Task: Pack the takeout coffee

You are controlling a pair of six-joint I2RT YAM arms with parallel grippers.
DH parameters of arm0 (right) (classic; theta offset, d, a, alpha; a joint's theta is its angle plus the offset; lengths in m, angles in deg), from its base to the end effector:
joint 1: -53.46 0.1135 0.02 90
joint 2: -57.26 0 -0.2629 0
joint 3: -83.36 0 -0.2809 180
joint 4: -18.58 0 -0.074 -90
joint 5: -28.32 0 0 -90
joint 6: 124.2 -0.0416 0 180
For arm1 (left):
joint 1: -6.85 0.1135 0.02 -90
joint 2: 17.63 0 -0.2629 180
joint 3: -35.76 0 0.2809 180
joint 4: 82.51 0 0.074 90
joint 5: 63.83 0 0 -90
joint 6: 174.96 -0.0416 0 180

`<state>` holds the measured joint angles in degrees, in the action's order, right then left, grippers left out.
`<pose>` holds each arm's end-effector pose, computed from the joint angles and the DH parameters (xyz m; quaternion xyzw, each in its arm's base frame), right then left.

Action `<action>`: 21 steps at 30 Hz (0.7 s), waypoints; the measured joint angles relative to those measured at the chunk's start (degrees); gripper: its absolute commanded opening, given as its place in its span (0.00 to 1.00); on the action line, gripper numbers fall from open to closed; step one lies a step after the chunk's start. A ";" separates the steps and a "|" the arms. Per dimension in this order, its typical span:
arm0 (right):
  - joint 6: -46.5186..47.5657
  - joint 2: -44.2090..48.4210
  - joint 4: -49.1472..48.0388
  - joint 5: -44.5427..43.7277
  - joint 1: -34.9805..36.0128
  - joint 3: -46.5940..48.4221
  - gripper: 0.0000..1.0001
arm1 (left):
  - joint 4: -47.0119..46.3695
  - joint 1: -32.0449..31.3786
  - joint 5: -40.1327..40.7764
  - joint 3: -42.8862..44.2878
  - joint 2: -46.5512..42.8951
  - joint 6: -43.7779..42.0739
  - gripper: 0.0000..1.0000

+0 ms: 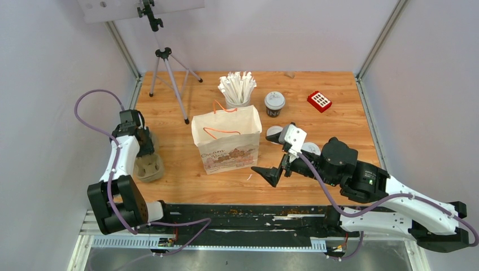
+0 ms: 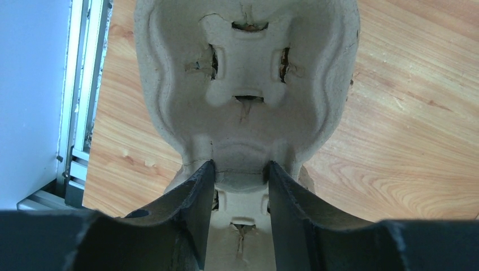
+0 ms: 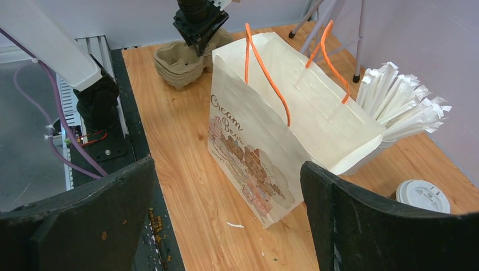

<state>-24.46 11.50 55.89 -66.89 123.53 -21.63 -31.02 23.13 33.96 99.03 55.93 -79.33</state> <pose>0.0703 0.1829 0.4229 -0.4610 0.5977 0.2995 0.5835 0.2638 0.0829 0.2140 -0.2001 0.9468 0.0882 0.2361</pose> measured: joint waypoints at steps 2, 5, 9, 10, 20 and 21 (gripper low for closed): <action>0.26 -0.07 0.00 -0.26 0.00 -0.07 1.00 | 0.07 0.00 -0.17 0.11 0.00 -0.02 0.41; 0.48 -0.17 -0.07 -0.37 0.00 -0.07 1.00 | 0.68 0.00 -0.50 0.61 0.00 -0.07 0.38; 0.50 -0.22 -0.50 -0.35 0.00 -0.55 1.00 | 2.45 0.00 -0.63 2.36 -0.02 -0.22 0.34; 0.50 -0.22 -0.59 -0.31 0.00 -0.76 1.00 | 2.84 0.00 -0.72 2.84 -0.07 -0.26 0.33; -0.72 -0.33 -1.68 -0.24 0.00 -1.18 1.00 | 9.03 0.00 -1.97 9.81 -3.63 -0.92 0.32; -1.07 -0.33 -1.79 -0.24 0.00 -1.29 1.00 | 9.73 0.00 -2.29 10.71 -4.02 -1.07 0.32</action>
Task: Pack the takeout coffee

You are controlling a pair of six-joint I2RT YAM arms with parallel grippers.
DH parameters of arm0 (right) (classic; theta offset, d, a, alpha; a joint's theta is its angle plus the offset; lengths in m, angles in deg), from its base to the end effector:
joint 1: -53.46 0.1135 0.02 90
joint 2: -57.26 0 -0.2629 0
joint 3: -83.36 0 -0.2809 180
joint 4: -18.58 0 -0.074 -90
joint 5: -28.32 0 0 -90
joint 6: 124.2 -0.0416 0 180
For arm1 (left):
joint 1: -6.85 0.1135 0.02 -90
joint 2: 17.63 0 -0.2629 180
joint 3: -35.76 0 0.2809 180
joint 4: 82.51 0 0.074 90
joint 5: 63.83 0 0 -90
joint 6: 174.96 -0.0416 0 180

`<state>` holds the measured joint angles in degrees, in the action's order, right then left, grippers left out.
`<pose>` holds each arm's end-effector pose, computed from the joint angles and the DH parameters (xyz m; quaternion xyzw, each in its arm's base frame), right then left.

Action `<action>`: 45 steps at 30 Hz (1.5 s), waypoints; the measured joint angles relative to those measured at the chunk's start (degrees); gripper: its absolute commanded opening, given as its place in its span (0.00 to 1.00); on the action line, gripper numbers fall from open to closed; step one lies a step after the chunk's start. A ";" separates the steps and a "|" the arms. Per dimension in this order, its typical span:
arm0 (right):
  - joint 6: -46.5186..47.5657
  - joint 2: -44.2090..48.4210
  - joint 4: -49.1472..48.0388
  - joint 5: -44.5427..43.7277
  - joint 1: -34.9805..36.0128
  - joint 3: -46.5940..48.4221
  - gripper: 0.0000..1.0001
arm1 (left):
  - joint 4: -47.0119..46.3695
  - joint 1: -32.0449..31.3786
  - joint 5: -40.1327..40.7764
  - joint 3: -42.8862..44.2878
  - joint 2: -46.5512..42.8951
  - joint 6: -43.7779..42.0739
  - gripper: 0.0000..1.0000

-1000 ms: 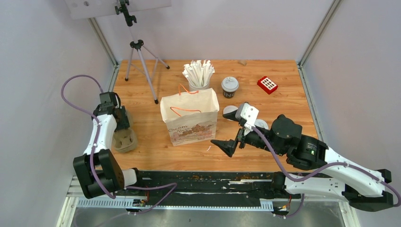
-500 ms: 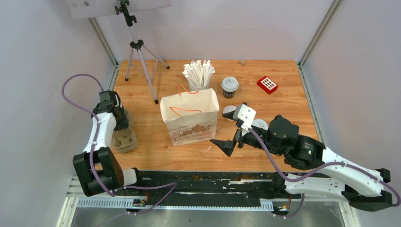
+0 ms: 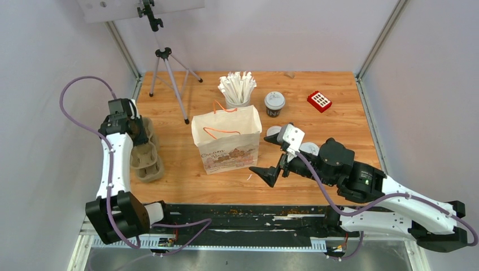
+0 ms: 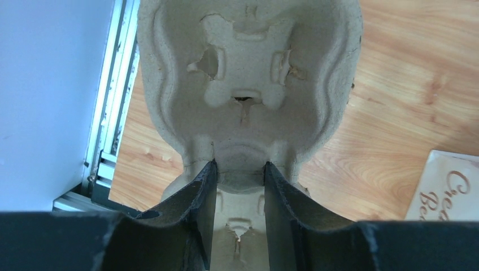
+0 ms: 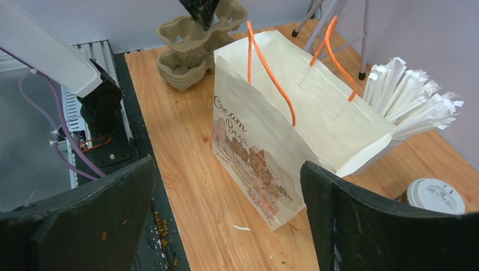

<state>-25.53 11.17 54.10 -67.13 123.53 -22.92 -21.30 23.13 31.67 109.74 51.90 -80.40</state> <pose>0.0722 0.1875 0.4173 -0.4537 0.6021 0.3041 0.5824 0.2594 0.0799 0.2851 -0.1866 0.9389 0.0749 0.2795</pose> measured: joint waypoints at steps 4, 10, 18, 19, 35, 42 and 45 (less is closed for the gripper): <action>-2.25 0.00 -0.39 -0.09 0.00 -1.01 1.00 | 2.49 0.00 -2.75 4.09 -1.73 -0.24 0.32; -6.80 0.11 -0.39 -2.29 0.00 -1.27 1.00 | 5.49 0.00 -9.35 11.32 -3.80 -0.15 0.32; -13.88 0.04 -0.74 -6.99 0.00 -1.05 1.00 | 6.84 -5.01 -15.52 19.54 -4.94 1.27 0.33; -15.19 -0.24 -0.24 -8.20 0.00 -0.68 1.00 | 6.78 -6.25 -16.13 20.24 -5.09 1.84 0.32; -27.65 -16.28 4.66 -14.38 -0.11 13.57 0.93 | -0.42 -13.97 -27.98 25.97 -12.92 7.19 0.32; 2.47 -15.54 -2.80 -3.06 -0.87 10.10 0.95 | -0.61 -19.02 -30.73 23.89 -12.79 5.64 0.32; 10.49 -15.89 -2.69 2.75 -3.85 10.38 0.87 | -0.24 -21.46 -31.52 24.24 -12.00 3.87 0.32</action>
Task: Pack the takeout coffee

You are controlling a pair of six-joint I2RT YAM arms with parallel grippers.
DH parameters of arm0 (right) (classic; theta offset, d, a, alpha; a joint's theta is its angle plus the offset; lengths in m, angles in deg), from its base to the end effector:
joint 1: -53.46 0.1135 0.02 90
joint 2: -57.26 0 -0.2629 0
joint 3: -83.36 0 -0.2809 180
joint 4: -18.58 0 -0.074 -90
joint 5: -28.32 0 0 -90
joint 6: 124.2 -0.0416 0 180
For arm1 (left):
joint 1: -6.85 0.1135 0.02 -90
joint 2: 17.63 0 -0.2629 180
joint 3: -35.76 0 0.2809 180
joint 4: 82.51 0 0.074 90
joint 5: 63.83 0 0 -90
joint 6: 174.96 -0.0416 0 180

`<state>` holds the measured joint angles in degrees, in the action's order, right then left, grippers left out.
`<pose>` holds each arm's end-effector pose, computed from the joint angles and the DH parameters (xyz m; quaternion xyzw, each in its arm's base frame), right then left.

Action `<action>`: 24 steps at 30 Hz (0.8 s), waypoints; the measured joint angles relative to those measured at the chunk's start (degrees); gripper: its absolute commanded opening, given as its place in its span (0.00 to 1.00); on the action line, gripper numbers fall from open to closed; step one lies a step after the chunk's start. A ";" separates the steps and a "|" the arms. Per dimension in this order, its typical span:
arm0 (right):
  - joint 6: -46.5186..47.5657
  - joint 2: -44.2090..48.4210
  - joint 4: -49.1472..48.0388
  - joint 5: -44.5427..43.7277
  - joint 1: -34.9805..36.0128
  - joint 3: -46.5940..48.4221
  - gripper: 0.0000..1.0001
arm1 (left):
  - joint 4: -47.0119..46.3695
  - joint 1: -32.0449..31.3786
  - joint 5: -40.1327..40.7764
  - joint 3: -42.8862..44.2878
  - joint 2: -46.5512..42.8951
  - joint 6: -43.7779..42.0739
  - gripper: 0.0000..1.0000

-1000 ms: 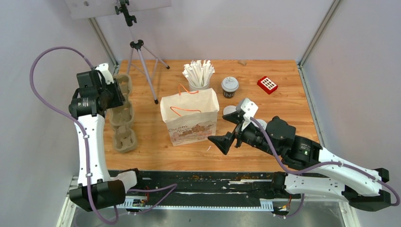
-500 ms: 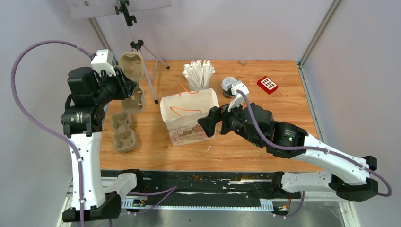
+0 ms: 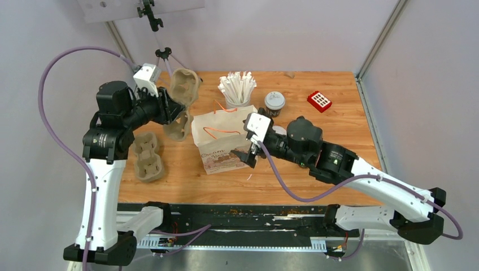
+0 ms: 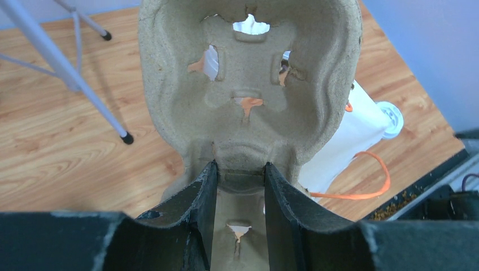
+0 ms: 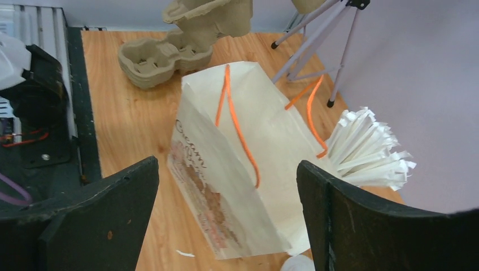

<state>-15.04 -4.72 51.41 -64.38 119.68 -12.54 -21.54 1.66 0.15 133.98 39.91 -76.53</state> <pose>0.1108 0.2465 0.4299 -0.5109 0.5760 0.2380 0.5921 0.1939 -0.0359 0.4798 0.1060 0.8029 -0.2495 0.5310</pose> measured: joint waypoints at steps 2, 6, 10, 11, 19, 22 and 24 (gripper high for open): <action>3.21 -0.94 0.17 5.05 -3.56 0.66 0.80 | 0.28 -1.33 -0.48 0.98 0.92 -1.38 0.32; 6.97 -3.80 0.26 14.19 -10.03 2.71 0.74 | 0.46 -3.67 -1.62 3.50 3.19 -4.31 0.32; 10.29 -9.16 3.30 19.32 -11.15 9.05 0.72 | 1.01 -4.72 -3.26 4.83 4.37 -7.02 0.32; 10.93 -10.14 3.74 20.26 -11.10 10.12 0.70 | 1.29 -4.83 -3.76 4.92 4.42 -7.78 0.31; 15.39 -16.11 7.30 25.73 -11.10 14.16 0.66 | 2.62 -4.96 -9.79 4.92 4.39 -13.00 0.30; 16.48 -17.86 8.07 26.60 -11.10 15.08 0.61 | 2.84 -4.98 -11.82 4.92 4.39 -14.67 0.30; 17.14 -18.62 8.39 26.95 -11.10 15.41 0.55 | 2.95 -4.98 -12.98 4.92 4.44 -15.45 0.30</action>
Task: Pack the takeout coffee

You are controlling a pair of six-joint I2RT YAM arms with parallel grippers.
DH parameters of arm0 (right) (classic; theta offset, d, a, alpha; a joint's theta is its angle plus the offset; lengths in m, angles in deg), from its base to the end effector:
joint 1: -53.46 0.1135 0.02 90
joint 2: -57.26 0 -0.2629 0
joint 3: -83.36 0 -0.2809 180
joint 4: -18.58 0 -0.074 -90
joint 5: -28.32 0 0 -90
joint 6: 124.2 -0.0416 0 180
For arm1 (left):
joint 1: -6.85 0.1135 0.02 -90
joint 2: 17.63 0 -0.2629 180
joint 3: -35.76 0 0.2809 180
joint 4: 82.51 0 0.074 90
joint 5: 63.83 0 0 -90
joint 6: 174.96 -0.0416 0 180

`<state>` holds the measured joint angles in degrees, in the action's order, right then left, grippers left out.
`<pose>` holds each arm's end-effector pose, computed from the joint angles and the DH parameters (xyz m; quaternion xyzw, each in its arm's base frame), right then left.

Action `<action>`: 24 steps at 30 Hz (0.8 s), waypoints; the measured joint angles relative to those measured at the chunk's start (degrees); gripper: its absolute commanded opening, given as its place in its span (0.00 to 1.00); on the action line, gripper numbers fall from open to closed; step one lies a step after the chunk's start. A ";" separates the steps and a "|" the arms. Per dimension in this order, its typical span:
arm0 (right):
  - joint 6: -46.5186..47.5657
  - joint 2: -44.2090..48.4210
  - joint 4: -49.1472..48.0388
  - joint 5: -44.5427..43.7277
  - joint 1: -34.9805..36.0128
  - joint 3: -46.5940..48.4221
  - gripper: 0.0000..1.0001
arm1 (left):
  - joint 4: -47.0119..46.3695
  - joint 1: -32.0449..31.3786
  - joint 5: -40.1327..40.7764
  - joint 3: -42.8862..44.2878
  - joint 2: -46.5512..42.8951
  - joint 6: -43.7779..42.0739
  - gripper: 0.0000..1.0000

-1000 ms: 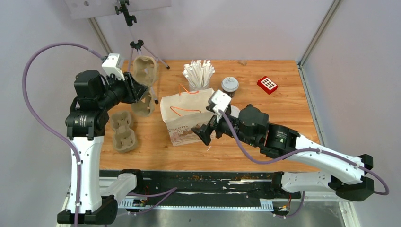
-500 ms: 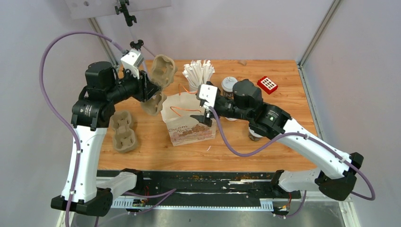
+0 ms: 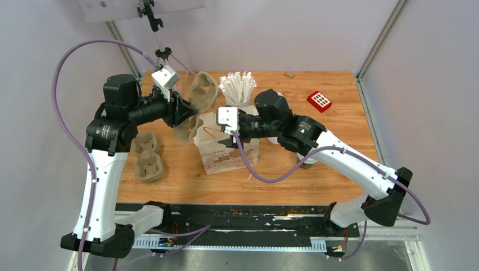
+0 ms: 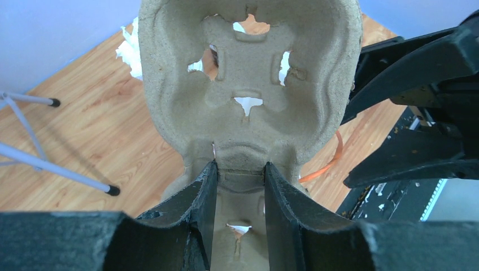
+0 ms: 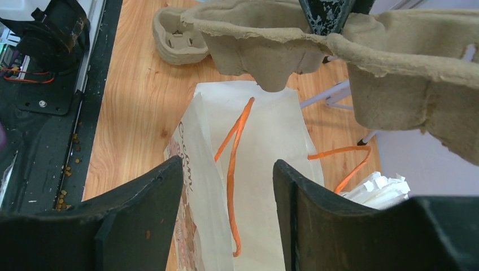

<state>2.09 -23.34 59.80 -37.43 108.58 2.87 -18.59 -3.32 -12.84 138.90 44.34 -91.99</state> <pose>0.1840 0.2939 0.4214 -0.6629 0.4833 0.2612 0.5087 0.1981 -0.0621 0.4894 0.3002 0.7484 -0.2922 0.5142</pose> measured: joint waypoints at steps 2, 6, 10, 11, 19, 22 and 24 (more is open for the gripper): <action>0.52 -0.70 0.24 0.35 0.02 0.35 0.45 | 0.04 -0.04 -1.09 0.00 0.17 -0.66 0.30; 2.23 -1.38 0.57 0.74 0.44 0.55 0.14 | 0.07 -0.26 -2.75 0.00 0.81 -1.38 0.30; 5.09 -1.42 1.55 0.96 1.05 0.55 0.00 | 0.07 -0.52 -4.20 0.00 1.46 -2.27 0.30; 5.99 -1.33 1.75 1.14 1.14 0.52 0.00 | 0.04 -0.63 -4.37 0.00 1.57 -2.36 0.30; 11.87 3.63 2.23 4.17 1.33 -2.99 0.00 | -0.81 -1.95 -8.20 0.68 3.32 -2.40 0.29; 13.88 5.01 2.34 6.08 1.33 -3.63 0.00 | -1.90 -2.69 -9.73 0.66 3.41 -2.32 0.29; 15.15 5.84 2.64 7.28 1.33 -4.74 0.00 | -2.67 -3.28 -10.38 0.63 3.41 -2.32 0.29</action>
<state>17.24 -17.50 62.45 -30.15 109.91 -1.87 -21.25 -6.60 -23.22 139.53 47.75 -94.30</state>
